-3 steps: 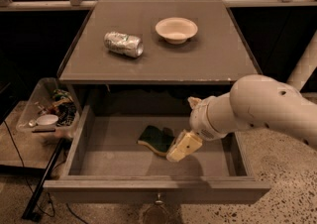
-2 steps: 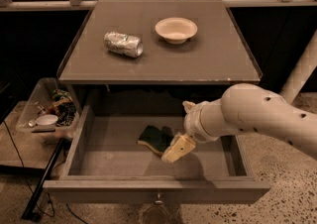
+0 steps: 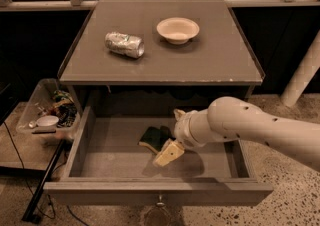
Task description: Pick sponge from top drawer and place on counter
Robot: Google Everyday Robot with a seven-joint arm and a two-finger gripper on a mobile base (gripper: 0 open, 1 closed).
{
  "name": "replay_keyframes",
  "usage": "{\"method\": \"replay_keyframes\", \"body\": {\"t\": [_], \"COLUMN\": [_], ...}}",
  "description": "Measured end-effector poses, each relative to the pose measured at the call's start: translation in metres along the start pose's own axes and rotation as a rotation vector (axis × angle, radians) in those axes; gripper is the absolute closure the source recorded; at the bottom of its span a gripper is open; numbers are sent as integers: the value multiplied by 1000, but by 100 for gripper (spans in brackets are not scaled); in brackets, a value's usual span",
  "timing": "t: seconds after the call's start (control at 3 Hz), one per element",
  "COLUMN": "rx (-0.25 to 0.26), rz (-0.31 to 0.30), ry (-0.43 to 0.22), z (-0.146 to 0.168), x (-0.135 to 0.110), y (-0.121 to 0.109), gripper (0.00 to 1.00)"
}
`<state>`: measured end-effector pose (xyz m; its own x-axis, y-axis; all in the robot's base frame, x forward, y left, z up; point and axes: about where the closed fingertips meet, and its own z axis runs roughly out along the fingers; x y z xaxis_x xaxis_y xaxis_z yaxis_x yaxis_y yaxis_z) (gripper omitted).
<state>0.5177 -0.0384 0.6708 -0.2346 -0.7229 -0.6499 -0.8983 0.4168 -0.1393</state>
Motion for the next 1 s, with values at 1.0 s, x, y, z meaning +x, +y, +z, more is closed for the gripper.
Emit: {"method": "replay_keyframes", "body": {"t": [1.0], "rx": [45], "rz": [55], "ry": [1], "z": [64], "x": [18], "y": [5], "gripper": [0]}}
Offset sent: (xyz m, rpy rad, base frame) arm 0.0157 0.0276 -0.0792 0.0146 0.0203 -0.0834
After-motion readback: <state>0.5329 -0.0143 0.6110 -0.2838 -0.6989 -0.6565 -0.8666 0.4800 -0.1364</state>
